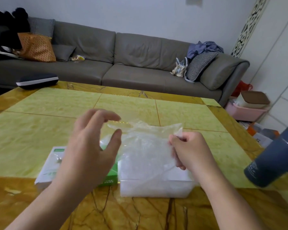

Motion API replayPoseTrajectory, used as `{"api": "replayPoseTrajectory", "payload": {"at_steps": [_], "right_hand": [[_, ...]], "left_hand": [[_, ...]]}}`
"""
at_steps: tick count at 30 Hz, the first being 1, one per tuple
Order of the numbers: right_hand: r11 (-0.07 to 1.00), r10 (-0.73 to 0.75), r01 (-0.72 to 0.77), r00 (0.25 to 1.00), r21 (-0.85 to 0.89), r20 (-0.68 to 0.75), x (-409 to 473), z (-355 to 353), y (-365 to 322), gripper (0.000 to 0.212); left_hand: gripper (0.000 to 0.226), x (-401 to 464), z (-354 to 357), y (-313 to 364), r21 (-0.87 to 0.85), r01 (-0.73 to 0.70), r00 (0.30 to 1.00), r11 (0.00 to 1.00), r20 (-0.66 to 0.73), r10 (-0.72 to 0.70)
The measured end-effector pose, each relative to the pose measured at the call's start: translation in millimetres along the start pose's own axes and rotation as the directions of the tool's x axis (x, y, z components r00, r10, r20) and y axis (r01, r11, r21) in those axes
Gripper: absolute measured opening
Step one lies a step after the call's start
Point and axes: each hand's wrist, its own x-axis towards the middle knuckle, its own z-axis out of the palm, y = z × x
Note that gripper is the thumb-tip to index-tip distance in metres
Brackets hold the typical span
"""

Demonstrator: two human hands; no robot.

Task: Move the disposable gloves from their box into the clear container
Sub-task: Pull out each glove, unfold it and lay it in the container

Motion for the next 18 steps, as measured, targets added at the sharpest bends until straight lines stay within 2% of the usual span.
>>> {"api": "replayPoseTrajectory", "payload": {"at_steps": [1, 3, 5, 7, 10, 13, 15, 18], "right_hand": [[0.996, -0.004, 0.006, 1.0, -0.089, 0.017, 0.5, -0.1, 1.2, 0.033], [0.972, 0.001, 0.014, 0.998, -0.235, 0.063, -0.6, -1.5, 3.0, 0.033], [0.948, 0.003, 0.022, 0.997, -0.317, 0.078, 0.1, -3.0, 5.6, 0.031], [0.921, -0.021, 0.037, 0.999, -0.387, 0.046, 3.4, -4.7, 11.0, 0.032], [0.876, -0.038, 0.048, 0.999, -0.48, 0.03, 10.6, -6.6, 21.0, 0.027], [0.836, -0.002, 0.024, 0.999, -0.547, 0.04, 15.7, -8.3, 24.7, 0.019], [0.796, 0.015, 0.008, 0.999, -0.606, 0.033, 17.7, -8.5, 25.0, 0.015], [0.715, -0.015, 0.028, 1.0, -0.699, 0.024, 19.1, -8.3, 25.1, 0.029]], "left_hand": [[0.021, -0.7, 9.2, 5.9, 0.001, -0.079, 0.99, 0.997, 0.121, 0.079], [0.017, -3.8, 35.7, 15.6, 0.013, -0.1, 0.923, 0.995, 0.374, 0.088], [0.02, -6.5, 62.2, 15.3, 0.135, -0.054, 0.833, 0.989, 0.552, -0.029], [0.023, -5.7, 79.8, 10.7, 0.279, -0.035, 0.724, 0.96, 0.669, -0.168], [0.028, 1.0, 89.6, 5.9, 0.335, -0.009, 0.605, 0.942, 0.752, -0.261], [0.027, 11.2, 90.7, 2.5, 0.338, 0.017, 0.549, 0.941, 0.784, -0.291], [0.041, 17.8, 91.6, 0.1, 0.338, 0.008, 0.521, 0.941, 0.802, -0.292], [0.061, 26.1, 93.0, 3.5, 0.368, -0.041, 0.435, 0.929, 0.843, -0.315]]}}
